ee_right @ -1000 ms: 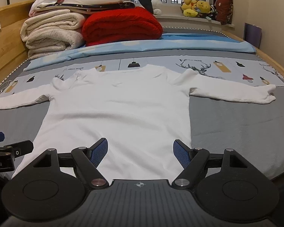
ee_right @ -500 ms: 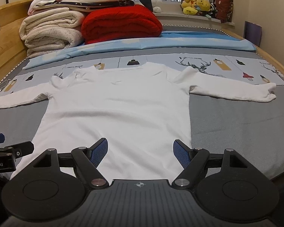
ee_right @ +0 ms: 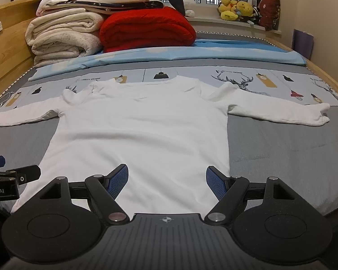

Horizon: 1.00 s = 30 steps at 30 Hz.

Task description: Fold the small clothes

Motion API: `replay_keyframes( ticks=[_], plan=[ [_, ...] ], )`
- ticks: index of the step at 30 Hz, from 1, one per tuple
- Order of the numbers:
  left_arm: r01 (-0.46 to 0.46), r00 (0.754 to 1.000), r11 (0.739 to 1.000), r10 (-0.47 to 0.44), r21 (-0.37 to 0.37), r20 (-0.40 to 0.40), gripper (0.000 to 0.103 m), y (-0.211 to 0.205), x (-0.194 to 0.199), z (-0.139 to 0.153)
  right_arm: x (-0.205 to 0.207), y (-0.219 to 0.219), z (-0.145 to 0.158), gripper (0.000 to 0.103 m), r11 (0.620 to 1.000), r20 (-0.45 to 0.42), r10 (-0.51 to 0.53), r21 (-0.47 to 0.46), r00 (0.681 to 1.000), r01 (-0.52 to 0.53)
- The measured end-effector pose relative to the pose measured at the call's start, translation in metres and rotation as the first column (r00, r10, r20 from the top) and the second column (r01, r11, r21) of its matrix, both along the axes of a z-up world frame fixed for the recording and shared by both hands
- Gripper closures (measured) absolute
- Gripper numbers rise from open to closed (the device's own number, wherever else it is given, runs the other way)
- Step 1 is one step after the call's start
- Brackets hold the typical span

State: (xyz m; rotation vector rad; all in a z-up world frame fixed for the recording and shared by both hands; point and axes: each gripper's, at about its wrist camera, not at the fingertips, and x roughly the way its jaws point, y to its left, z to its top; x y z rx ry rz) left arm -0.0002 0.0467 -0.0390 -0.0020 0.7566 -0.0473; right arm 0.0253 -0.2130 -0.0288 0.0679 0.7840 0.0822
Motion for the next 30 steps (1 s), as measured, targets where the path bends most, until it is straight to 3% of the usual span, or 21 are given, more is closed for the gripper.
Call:
replay_keyframes(
  ticks=[18, 30],
  plan=[
    [0.011, 1.0, 1.0, -0.011, 0.003, 0.0, 0.002, -0.0044, -0.0011, -0.0005, 0.0008, 0.0, 0.0021, 0.026, 1.0, 0.0, -0.003, 0.007, 1.0, 0.003],
    [0.012, 1.0, 1.0, -0.012, 0.001, -0.006, 0.003, -0.0059, -0.0012, -0.0024, 0.0016, 0.002, 0.0017, 0.033, 1.0, -0.001, 0.004, 0.002, 1.0, -0.004]
  ],
)
